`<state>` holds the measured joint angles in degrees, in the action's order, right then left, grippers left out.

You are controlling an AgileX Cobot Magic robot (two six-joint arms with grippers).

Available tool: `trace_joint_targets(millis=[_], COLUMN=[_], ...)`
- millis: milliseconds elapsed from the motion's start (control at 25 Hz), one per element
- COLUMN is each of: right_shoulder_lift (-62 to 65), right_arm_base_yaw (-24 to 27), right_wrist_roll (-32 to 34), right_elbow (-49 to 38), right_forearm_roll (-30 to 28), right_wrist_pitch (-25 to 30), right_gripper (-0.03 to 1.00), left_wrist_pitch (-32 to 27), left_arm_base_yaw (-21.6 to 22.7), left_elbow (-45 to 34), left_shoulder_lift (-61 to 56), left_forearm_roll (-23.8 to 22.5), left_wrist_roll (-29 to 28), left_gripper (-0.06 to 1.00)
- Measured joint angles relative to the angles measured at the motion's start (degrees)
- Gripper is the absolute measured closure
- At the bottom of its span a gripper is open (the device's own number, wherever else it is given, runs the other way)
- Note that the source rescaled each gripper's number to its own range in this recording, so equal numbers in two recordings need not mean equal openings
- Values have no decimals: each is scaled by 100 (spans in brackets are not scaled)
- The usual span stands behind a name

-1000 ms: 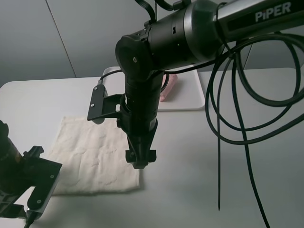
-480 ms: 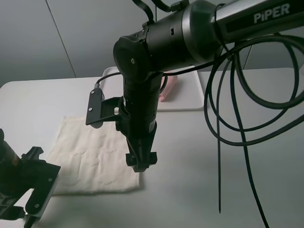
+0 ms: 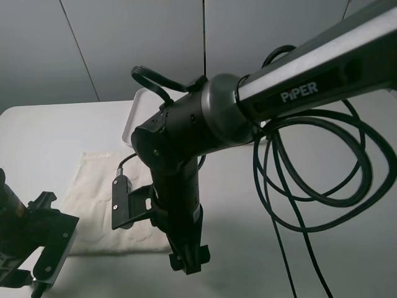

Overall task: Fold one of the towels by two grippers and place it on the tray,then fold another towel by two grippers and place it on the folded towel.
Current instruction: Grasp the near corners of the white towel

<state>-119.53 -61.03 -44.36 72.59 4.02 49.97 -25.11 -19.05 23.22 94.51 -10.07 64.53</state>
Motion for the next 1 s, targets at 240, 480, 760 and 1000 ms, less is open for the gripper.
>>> trace_joint_targets(millis=[240,480,760,1000], right_shoulder_lift=[-22,-286,-286,-286], right_arm_base_yaw=[-115,-115,-115,-115], right_wrist_roll=[134,277,487,790], right_elbow=[-22,-22,-72,-80], right_forearm_roll=[-8,2,2,-24], right_wrist_pitch=[-204,-193,-381,-629], right_gripper=[1,1,3,33], left_wrist_pitch=[10,10,10,10], left_arm_base_yaw=[0,0,0,0], left_elbow=[0,0,0,0], left_shoulder_lift=[0,0,0,0], left_forearm_roll=[0,0,-5,-5], left_wrist_roll=[0,0,0,0], left_gripper=[-4,-4,-4,-4])
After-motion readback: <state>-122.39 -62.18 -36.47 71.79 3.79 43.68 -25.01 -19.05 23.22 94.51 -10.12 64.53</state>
